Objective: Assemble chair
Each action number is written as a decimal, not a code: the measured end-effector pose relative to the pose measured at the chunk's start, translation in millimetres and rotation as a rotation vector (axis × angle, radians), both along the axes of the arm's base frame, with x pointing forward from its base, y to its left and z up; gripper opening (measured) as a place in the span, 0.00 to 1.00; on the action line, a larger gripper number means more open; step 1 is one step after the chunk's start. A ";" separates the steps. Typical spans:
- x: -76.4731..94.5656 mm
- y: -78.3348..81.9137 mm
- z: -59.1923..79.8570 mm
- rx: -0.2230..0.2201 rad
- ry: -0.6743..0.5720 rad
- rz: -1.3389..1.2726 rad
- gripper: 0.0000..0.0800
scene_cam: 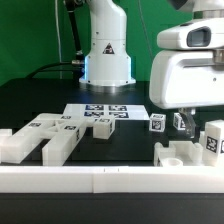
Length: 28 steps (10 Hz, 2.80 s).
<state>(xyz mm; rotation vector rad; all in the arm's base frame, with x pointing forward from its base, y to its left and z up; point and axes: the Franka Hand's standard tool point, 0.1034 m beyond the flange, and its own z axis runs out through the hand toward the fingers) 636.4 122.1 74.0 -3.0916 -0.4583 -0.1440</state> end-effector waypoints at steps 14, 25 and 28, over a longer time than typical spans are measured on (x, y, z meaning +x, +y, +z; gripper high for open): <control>-1.1 2.7 -0.6 0.100 0.033 -0.850 0.36; -1.0 4.9 -0.1 0.114 0.044 -1.007 0.80; -0.1 2.7 0.3 0.088 0.030 -0.692 0.81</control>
Offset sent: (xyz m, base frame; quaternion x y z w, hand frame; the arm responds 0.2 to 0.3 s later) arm 0.0000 0.0000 0.0000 0.0000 0.0000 0.0000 1.0000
